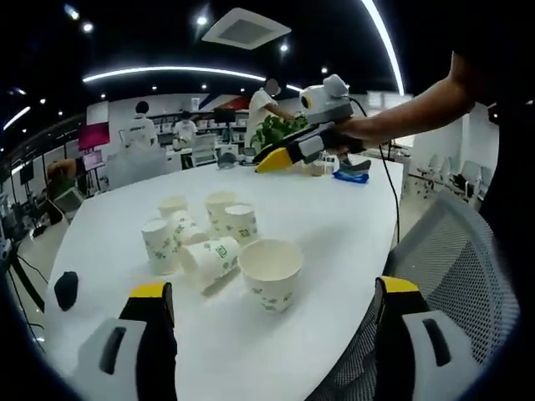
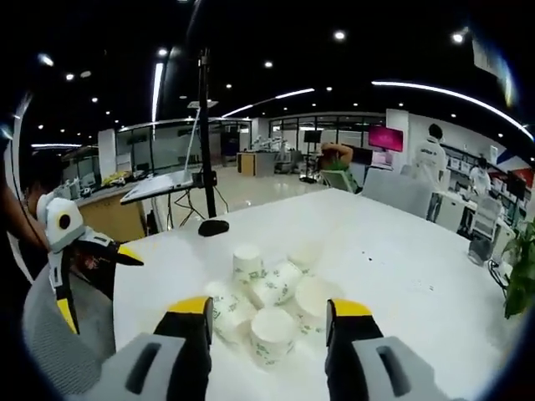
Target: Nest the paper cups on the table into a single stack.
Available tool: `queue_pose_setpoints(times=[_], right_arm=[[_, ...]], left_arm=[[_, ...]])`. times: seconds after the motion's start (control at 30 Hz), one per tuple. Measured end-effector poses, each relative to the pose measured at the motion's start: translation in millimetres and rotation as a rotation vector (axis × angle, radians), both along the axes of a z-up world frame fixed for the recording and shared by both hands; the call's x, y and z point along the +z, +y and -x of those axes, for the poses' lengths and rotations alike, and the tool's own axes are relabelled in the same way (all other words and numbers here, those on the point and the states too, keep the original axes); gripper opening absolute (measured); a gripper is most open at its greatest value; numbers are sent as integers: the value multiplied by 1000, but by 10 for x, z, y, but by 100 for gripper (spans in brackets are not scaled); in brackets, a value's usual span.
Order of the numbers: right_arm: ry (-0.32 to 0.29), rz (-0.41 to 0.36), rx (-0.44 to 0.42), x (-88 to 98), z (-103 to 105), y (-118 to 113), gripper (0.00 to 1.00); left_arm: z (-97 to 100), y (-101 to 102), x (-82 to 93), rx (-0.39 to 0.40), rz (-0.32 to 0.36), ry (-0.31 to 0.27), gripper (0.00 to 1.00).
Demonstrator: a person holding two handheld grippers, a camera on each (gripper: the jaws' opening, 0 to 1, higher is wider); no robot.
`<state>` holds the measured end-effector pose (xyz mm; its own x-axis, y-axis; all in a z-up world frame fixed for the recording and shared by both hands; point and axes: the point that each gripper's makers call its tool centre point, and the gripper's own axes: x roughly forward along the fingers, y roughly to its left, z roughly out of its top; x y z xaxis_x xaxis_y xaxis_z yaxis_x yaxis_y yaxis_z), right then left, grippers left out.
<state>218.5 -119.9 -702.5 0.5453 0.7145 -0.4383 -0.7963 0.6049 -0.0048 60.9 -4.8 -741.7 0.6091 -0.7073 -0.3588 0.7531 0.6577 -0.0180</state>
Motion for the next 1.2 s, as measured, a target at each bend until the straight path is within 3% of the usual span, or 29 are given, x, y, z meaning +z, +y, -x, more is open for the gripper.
queue_pose_setpoints(times=[1.2], right_arm=[[131, 171, 39, -498, -703, 283, 34]], left_arm=[[4, 11, -80, -3, -24, 24, 99]])
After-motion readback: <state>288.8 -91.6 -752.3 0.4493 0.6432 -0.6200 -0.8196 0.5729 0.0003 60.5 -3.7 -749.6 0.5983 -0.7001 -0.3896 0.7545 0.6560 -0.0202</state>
